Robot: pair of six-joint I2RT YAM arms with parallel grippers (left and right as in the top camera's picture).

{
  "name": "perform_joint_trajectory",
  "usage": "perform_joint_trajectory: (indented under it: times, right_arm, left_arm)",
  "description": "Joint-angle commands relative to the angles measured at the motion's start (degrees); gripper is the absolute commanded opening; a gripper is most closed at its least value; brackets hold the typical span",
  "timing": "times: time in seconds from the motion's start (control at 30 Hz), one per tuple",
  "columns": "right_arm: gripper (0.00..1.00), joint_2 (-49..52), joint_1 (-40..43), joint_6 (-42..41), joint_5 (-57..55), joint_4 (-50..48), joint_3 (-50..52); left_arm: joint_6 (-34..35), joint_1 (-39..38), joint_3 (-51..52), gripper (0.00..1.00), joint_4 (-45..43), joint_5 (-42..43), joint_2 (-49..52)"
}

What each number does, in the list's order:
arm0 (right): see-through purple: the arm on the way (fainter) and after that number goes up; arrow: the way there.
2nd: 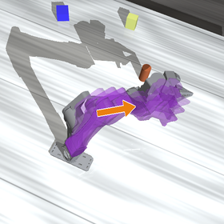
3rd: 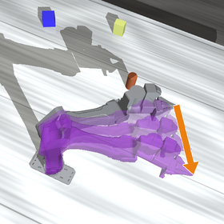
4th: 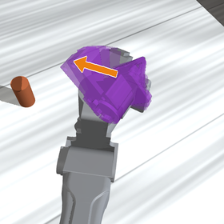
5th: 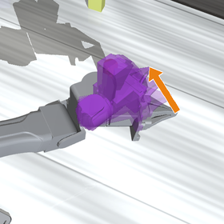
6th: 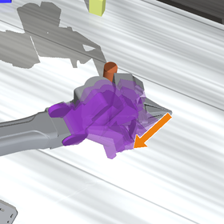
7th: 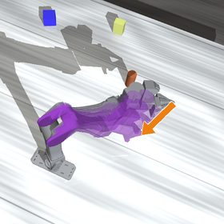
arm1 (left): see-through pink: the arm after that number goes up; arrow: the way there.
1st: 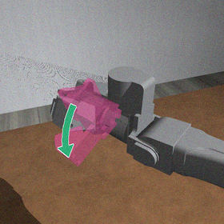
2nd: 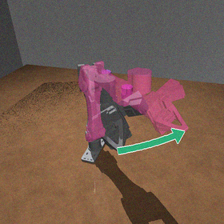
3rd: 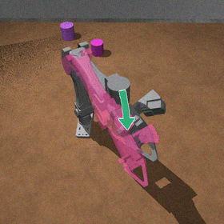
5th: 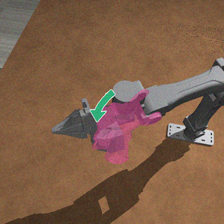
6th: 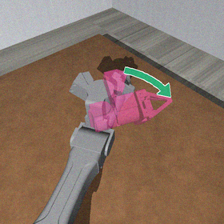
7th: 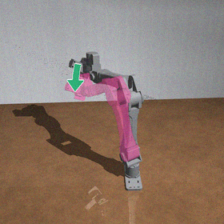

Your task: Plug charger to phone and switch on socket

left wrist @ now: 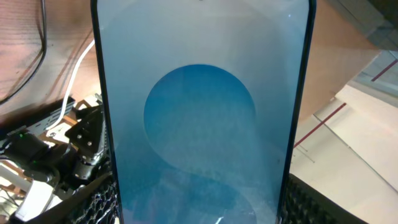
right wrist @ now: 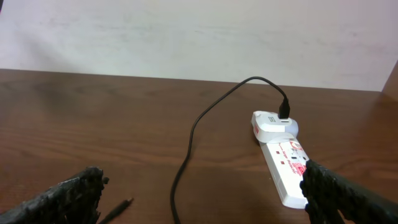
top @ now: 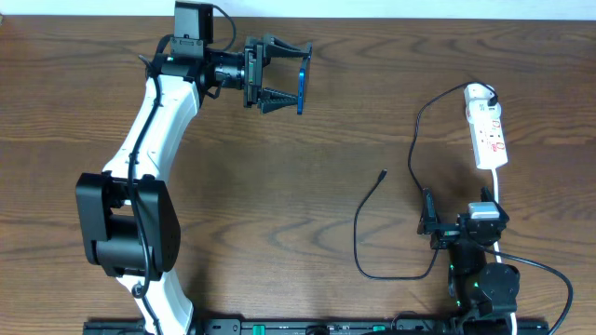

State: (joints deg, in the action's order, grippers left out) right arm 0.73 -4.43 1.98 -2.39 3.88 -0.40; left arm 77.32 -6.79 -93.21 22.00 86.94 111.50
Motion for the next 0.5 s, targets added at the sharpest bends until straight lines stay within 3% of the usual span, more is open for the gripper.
perform_joint_trajectory:
  times: [0.0,0.37,0.47]
  right_arm:
    - [0.99,-0.2,-0.3,0.4,-0.4,0.2,0.1]
    - [0.99,-0.2,-0.3,0.4,-0.5,0.2,0.1]
    - [0.99,-0.2,-0.3,-3.3,4.4,-0.6,0.1]
  left_arm:
    - [-2.2,0.2,-0.4,0.73,-0.5,2.6,-0.8]
    - [-2.3,0.2,-0.4,0.72,-0.5,0.1,-0.8]
    - [-3.0,0.2,-0.4,0.72,-0.5,-1.2,-0.8]
